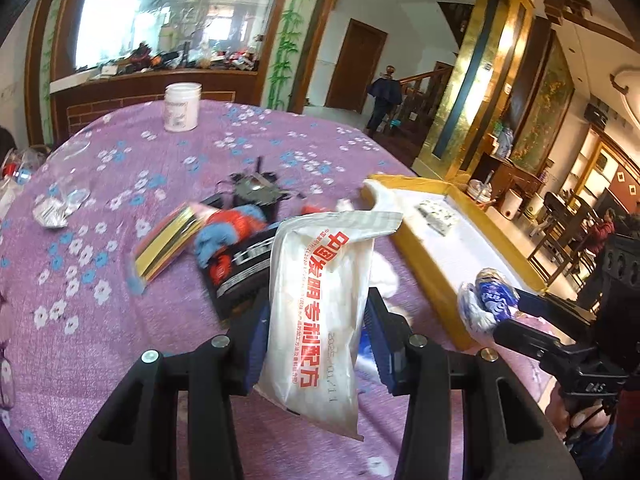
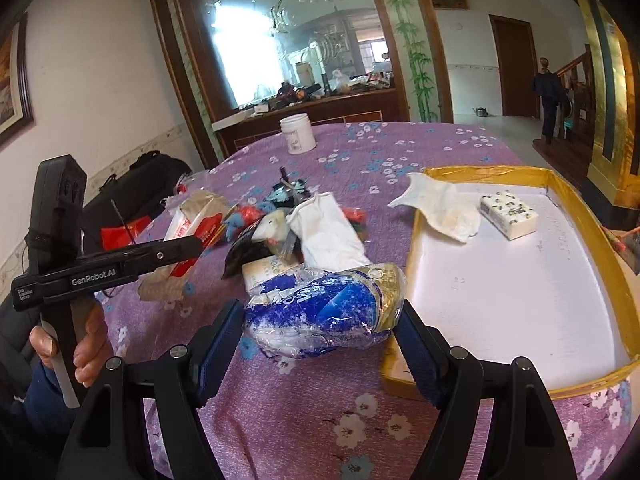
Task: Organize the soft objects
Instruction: 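Lift the wet-wipe pack with the left gripper while the right gripper grasps the blue-wrapped roll, then lower the wet-wipe pack and blue roll into the tray and open both grippers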
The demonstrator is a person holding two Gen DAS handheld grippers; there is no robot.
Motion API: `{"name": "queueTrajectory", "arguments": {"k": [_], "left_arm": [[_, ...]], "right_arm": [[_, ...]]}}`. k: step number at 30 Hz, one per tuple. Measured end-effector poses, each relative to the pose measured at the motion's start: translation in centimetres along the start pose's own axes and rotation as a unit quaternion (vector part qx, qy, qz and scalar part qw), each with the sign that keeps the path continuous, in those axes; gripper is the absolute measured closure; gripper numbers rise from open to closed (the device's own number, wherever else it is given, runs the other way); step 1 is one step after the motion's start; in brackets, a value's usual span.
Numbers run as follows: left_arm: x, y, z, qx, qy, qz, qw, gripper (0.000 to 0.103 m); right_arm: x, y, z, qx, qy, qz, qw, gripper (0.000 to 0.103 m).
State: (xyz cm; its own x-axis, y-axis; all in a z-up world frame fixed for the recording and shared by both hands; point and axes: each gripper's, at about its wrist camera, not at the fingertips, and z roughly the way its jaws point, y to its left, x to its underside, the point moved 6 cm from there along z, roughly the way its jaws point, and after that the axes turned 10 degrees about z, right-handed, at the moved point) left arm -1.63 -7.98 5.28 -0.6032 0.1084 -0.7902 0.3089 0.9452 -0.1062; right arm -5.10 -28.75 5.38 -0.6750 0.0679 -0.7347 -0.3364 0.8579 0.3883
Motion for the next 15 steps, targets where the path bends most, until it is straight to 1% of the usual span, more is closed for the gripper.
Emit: {"name": "queueTrajectory", "arguments": {"k": [3,8,13,15], "left_arm": [[-1.1,-1.7,0.2,0.009,-0.002,0.017,0.9998,0.059],[-3.1,-5.2,1.8,0.041,0.006,0.036,0.9985,0.059],[-4.6,-10.1,5.1,0.068,0.031,0.067,0.9950,0.059],[-5.0,-11.9,6.7,0.080,0.044,0.074,0.9931,0.059]], "right_arm": [[-0.5,-1.6,-0.5,0.010,-0.007,0.018,1.000,0.023],[-1.6,-5.2,-1.7,0.037,-0.024,0.055,0.997,0.023],[-3.2,-9.4,-2.9,0.075,-0.036,0.093,0.992,0.023],[-3.8,-11.0,-3.1,0.091,-0.034,0.104,0.990,0.023]]}}
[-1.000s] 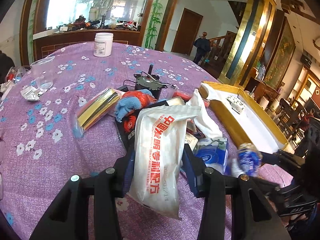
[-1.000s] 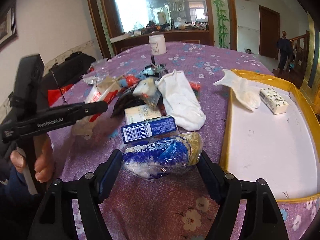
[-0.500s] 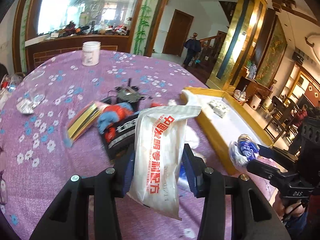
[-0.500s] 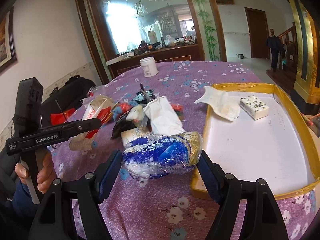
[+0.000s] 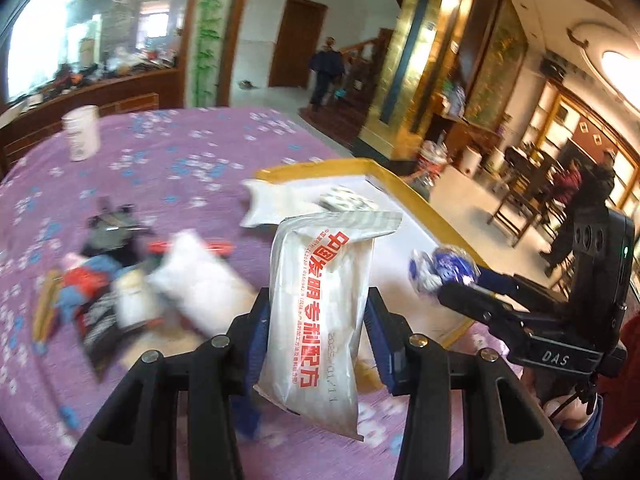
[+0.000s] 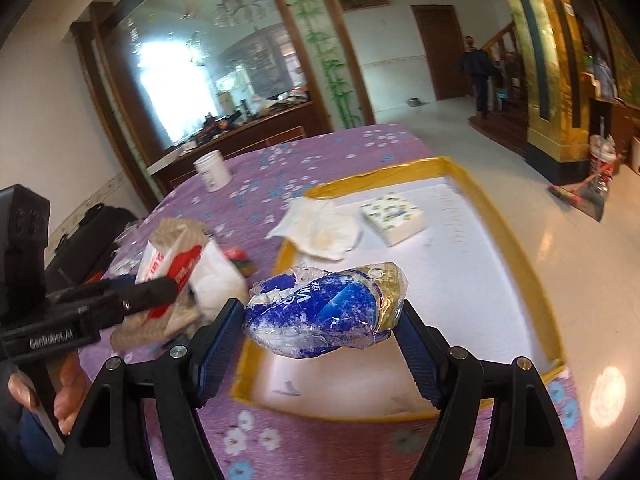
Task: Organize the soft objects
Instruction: 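Lower the wet-wipe pack and blue roll into the tray and open both grippers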
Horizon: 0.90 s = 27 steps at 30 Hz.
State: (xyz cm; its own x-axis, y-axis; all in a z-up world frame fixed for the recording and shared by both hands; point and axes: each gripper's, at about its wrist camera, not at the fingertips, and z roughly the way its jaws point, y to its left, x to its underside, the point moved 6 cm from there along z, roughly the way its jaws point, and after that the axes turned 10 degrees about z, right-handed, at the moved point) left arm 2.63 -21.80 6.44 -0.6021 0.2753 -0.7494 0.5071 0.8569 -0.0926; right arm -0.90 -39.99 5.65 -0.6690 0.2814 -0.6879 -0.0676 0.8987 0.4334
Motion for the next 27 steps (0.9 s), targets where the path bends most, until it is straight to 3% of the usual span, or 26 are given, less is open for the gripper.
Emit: {"name": "queueTrajectory", "arguments": {"k": [5,10,14,20,23,25,27], "left_arm": [[-1.9,-2.4,5.9,0.036,0.050,-0.006,0.9981,0.059],[-2.7,-2.7,11.0,0.026,0.083,-0.020,0.9960,0.061],[-2.0,-1.9,13.3,0.038,0.104,-0.048,0.9927,0.061],[-1.6,-2.0,14.0,0.036,0.102,-0.042,0.9933,0.060],[-1.4,-2.5,13.9,0.033,0.095,-0.030,0.9945,0.055],[-1.4,-2.9,13.7,0.039,0.091,-0.024,0.9948,0.046],[-1.6,-3.2,13.6,0.042,0.086,-0.018,0.9952,0.031]], "right_arm": [[-2.2,-2.6,1.7,0.026,0.014,0.030,0.999,0.023],[-4.5,-5.1,4.3,0.047,0.033,0.067,0.996,0.023],[-5.6,-5.8,6.6,0.069,0.053,0.072,0.994,0.023],[-6.7,-6.2,9.3,0.091,0.078,0.085,0.989,0.022],[-6.9,-6.7,10.1,0.105,0.085,0.090,0.987,0.021],[-7.0,-6.9,10.4,0.101,0.087,0.097,0.986,0.020],[-7.0,-7.1,10.6,0.096,0.091,0.105,0.986,0.019]]}}
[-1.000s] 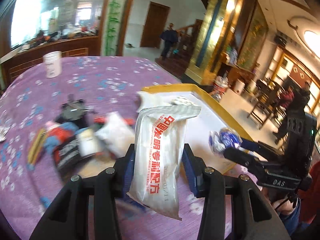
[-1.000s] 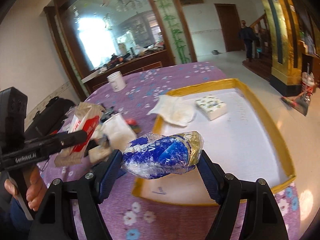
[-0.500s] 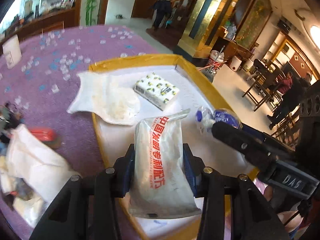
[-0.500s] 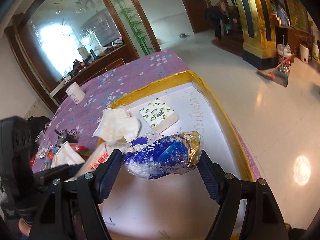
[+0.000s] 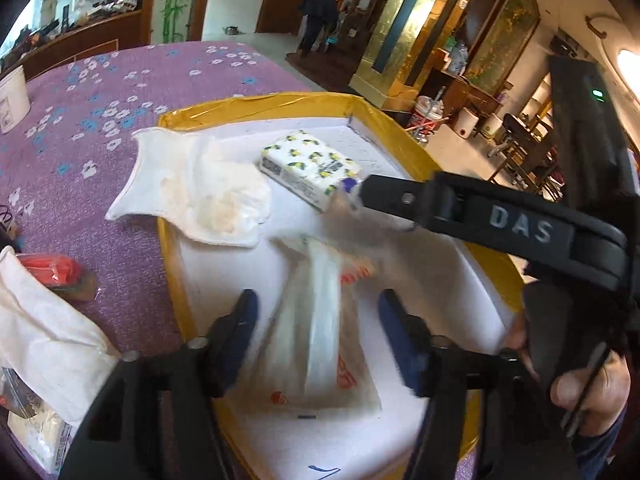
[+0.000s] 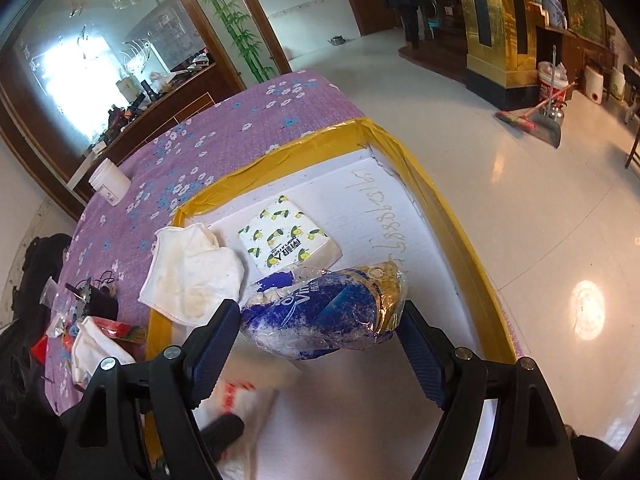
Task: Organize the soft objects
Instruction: 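Lower the wet-wipe pack and blue roll into the tray and open both grippers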
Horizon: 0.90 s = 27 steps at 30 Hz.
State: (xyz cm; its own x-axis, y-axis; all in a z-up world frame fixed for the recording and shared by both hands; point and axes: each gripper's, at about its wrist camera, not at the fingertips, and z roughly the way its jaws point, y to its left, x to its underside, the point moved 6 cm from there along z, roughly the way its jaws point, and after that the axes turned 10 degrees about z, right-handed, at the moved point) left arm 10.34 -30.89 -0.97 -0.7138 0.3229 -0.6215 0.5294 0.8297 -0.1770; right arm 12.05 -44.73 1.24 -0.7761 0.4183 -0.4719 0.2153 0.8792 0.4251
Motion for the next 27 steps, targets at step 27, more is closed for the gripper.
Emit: {"name": "queueTrajectory", "arguments": {"k": [27], "left_arm": [[7.4,2.1,-12.5,-0.057,-0.049,0.035,0.9965,0.028]], "right_arm": [[9.4,3.8,-10.7,-0.117,-0.068,-0.035,0.990,0.015]]}}
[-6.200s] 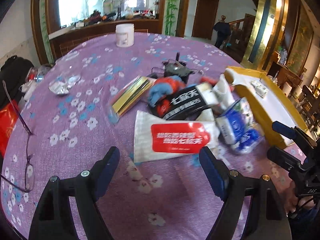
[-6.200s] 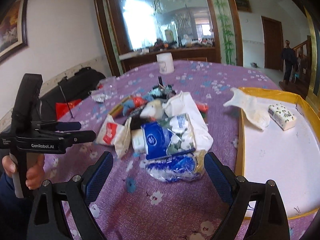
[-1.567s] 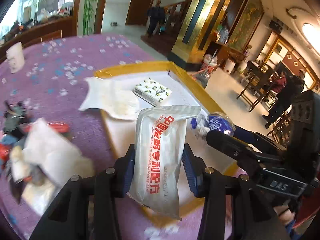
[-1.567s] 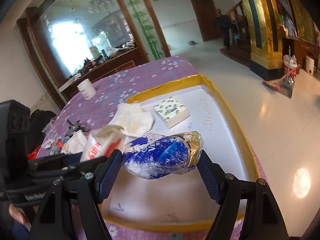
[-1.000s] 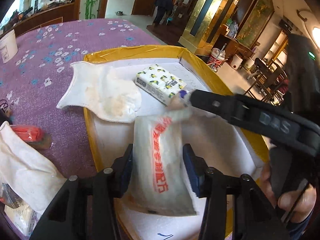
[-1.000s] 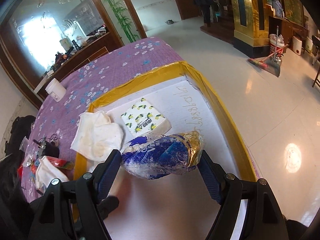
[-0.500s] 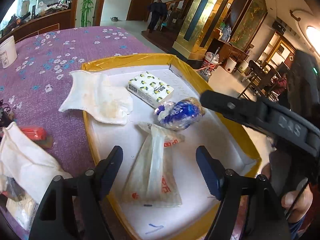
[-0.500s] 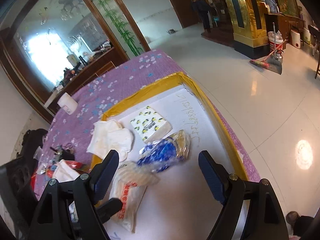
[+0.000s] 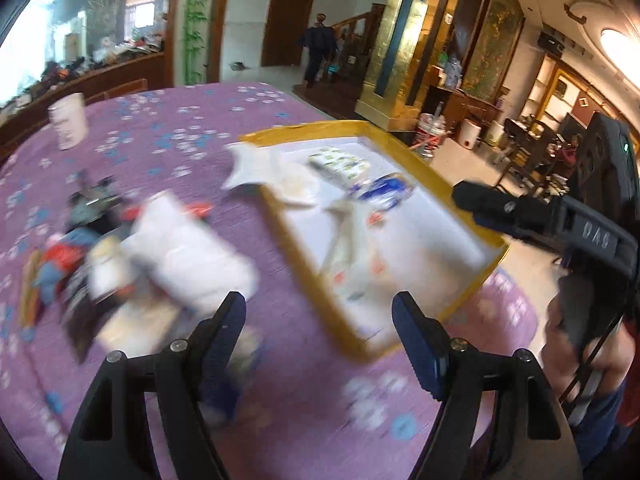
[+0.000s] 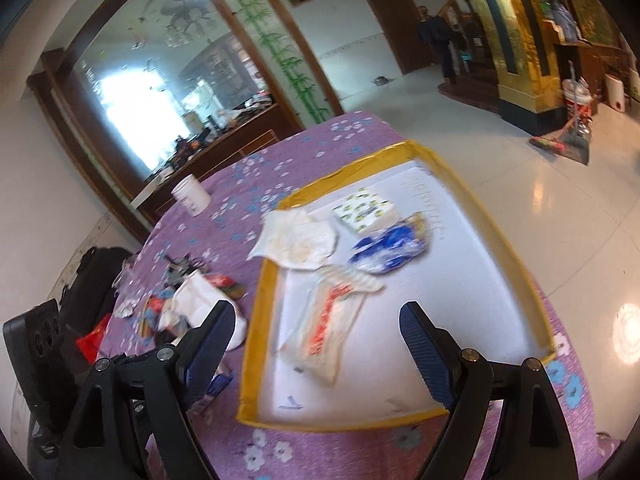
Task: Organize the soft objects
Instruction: 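Lower the wet-wipe pack and blue roll into the tray and open both grippers, then grasp the blue Vinda tissue pack with the left gripper while the right gripper grasps the white cloth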
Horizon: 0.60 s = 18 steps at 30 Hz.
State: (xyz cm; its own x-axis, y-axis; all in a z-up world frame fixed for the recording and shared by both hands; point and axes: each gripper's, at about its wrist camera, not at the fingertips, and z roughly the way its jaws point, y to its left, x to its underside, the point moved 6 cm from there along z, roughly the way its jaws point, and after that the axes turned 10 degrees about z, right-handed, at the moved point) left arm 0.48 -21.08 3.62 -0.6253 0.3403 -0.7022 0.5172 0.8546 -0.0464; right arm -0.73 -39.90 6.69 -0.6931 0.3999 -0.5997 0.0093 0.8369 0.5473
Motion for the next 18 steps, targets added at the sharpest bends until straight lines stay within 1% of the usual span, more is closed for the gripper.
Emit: {"name": "queueTrajectory", "arguments": {"k": [4,6,9,11,13,15,18], "left_arm": [[3.6,3.7,-2.0,-0.036,0.003,-0.023,0.9991,0.028],[5.0,5.4,-2.4,-0.042,0.010,-0.042,0.9982,0.028],[6.0,7.3,-2.1,-0.050,0.022,-0.062,0.9966,0.028],[6.3,7.6,-1.6,-0.047,0.031,-0.065,0.9963,0.028],[6.2,7.3,-1.1,-0.044,0.033,-0.060,0.9967,0.028],[6.1,6.6,-0.4,-0.043,0.037,-0.047,0.9973,0.028],[5.8,5.6,1.2,-0.040,0.055,-0.015,0.9975,0.028]], "right_arm": [[2.8,3.4,1.4,-0.033,0.018,-0.038,0.999,0.014],[4.3,5.1,2.5,-0.048,0.033,-0.064,0.996,0.014],[6.3,6.7,3.8,-0.059,0.055,-0.090,0.993,0.014],[6.8,7.2,4.1,-0.062,0.060,-0.097,0.992,0.014],[6.7,7.0,3.9,-0.059,0.054,-0.095,0.992,0.014],[6.5,6.5,3.5,-0.059,0.048,-0.089,0.993,0.014],[6.1,5.8,3.3,-0.057,0.045,-0.080,0.994,0.014]]}}
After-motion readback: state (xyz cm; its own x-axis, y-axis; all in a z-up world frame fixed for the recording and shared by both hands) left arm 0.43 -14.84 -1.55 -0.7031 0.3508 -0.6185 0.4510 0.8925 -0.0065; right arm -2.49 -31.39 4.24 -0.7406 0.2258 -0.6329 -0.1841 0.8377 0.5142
